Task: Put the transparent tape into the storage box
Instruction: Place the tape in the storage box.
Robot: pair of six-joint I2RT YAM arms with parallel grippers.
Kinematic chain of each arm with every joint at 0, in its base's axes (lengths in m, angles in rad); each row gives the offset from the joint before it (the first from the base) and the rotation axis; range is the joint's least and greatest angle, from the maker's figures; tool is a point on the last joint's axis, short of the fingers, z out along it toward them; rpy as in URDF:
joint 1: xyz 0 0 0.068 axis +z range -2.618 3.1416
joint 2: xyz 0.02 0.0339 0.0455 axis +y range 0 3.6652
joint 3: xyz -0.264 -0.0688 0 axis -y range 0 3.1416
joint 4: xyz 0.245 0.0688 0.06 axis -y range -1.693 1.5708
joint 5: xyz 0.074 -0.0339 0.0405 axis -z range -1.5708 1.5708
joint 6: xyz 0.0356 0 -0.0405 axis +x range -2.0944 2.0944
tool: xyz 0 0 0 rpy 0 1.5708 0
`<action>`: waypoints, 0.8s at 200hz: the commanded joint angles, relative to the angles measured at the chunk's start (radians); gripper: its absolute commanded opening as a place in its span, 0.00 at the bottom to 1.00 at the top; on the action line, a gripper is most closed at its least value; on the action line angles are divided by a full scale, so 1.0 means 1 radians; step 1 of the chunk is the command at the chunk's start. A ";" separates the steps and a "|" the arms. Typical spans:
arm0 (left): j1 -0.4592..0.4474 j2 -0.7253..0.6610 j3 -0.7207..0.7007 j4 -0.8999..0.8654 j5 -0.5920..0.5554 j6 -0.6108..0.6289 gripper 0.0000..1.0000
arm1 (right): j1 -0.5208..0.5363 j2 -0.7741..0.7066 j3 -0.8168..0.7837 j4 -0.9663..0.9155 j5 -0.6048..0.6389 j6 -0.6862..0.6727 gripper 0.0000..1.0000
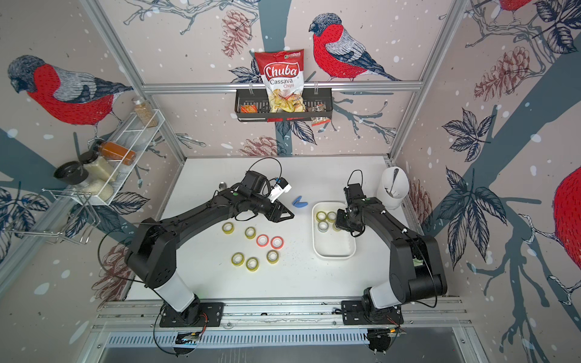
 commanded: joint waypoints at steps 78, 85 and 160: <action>-0.002 -0.023 -0.013 0.011 -0.010 0.024 0.57 | 0.026 0.128 0.028 0.066 0.037 0.034 0.15; -0.003 -0.021 -0.013 0.013 -0.010 0.022 0.57 | 0.028 0.136 0.031 0.069 0.036 0.035 0.16; -0.002 -0.024 -0.017 0.019 -0.027 0.014 0.57 | 0.054 0.178 0.076 0.068 0.029 0.030 0.21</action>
